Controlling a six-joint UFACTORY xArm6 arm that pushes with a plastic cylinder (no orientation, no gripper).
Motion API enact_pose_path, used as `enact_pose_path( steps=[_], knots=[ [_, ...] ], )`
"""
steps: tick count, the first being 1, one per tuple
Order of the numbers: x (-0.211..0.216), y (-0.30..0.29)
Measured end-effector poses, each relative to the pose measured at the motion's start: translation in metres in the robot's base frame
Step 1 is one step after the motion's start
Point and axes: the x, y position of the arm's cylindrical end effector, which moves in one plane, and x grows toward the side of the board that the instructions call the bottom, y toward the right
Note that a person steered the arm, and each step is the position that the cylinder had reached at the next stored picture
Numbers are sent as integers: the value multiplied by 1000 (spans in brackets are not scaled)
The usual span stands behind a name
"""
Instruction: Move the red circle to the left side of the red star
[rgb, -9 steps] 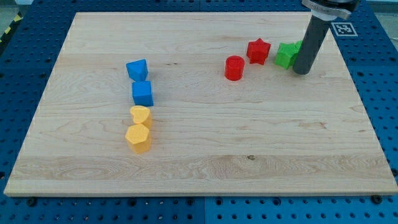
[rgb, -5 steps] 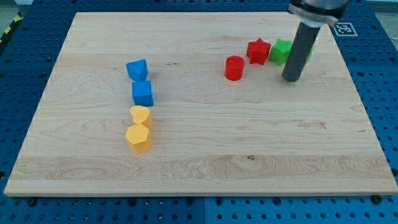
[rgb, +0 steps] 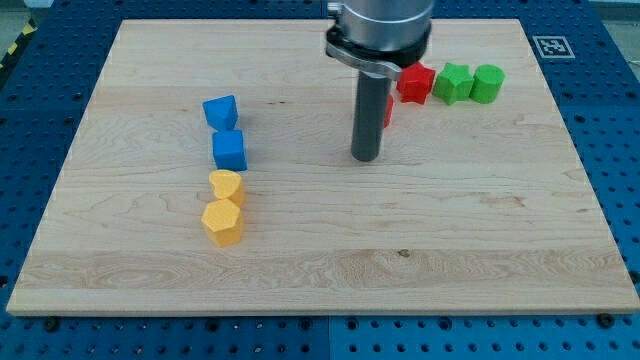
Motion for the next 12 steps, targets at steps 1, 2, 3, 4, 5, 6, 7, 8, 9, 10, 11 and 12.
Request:
enact_pose_path(
  steps=[1,2,3,4,5,6,7,8,9,10,11,12],
  knots=[
    [-1,0],
    [-20,0],
    [-50,8],
    [-50,8],
    [-33,19],
    [-28,22],
    [-28,43],
    [-29,53],
    [-29,51],
    [-29,39],
    [-29,39],
    [-34,38]
  ],
)
